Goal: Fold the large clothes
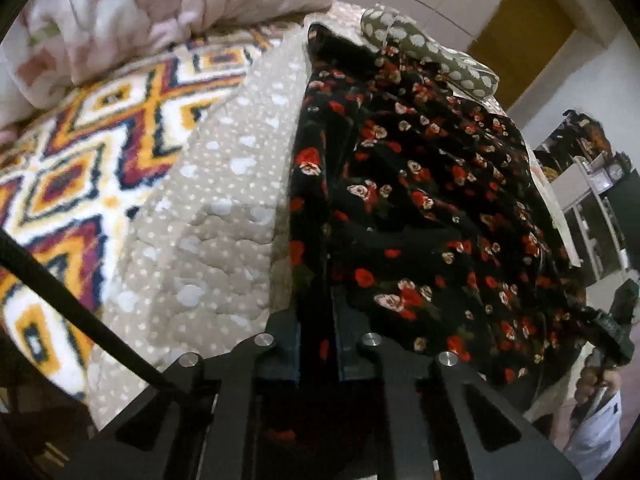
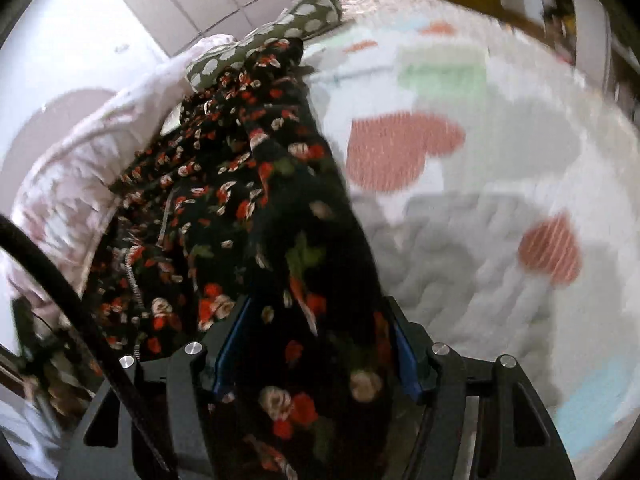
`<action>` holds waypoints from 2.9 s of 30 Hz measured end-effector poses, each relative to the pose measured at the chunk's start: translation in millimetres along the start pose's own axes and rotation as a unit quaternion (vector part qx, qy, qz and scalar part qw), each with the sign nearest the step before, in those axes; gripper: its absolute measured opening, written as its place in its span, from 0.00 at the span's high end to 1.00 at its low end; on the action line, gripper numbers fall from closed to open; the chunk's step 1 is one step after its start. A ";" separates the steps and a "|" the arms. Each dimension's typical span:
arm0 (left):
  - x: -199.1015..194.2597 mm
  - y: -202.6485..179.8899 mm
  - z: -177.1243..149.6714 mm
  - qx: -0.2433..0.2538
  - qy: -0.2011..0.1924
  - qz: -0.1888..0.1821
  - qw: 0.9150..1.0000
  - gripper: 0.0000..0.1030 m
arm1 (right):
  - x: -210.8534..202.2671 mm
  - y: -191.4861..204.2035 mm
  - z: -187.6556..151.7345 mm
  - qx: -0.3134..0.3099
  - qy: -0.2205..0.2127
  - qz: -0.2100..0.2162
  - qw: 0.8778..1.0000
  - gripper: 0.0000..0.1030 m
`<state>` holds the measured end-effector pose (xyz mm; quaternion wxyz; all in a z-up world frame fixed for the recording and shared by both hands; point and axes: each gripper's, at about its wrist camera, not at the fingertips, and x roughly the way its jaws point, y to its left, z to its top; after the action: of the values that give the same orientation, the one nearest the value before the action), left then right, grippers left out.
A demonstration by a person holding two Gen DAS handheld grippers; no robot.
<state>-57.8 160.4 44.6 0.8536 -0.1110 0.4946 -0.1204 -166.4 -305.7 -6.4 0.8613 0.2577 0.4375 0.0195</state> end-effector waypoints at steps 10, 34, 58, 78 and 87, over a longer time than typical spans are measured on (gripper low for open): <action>-46.4 20.9 -11.1 -0.025 -0.041 0.006 0.999 0.96 | -26.8 -25.6 -27.0 0.074 -0.017 0.080 0.994 0.34; -26.7 10.5 -26.3 -0.019 -0.022 0.021 0.999 0.85 | -45.3 132.2 -58.9 -0.193 -0.039 0.053 0.979 0.33; -77.7 51.6 -22.7 -0.054 -0.080 0.057 0.994 0.97 | 33.8 227.4 -111.6 -0.301 0.064 0.034 0.951 0.82; -5.6 32.2 -4.8 -0.022 -0.018 -0.046 0.999 0.29 | -49.5 15.3 -58.0 -0.041 -0.038 0.073 0.996 0.49; 7.6 -2.2 -4.2 0.015 0.012 -0.066 0.998 0.40 | 1.7 13.9 -41.1 -0.030 -0.052 0.087 0.994 0.49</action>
<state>-58.0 155.6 37.0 0.8393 -0.1290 0.4946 -0.1853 -194.0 -275.8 -21.2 0.8855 0.2691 0.3671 0.0938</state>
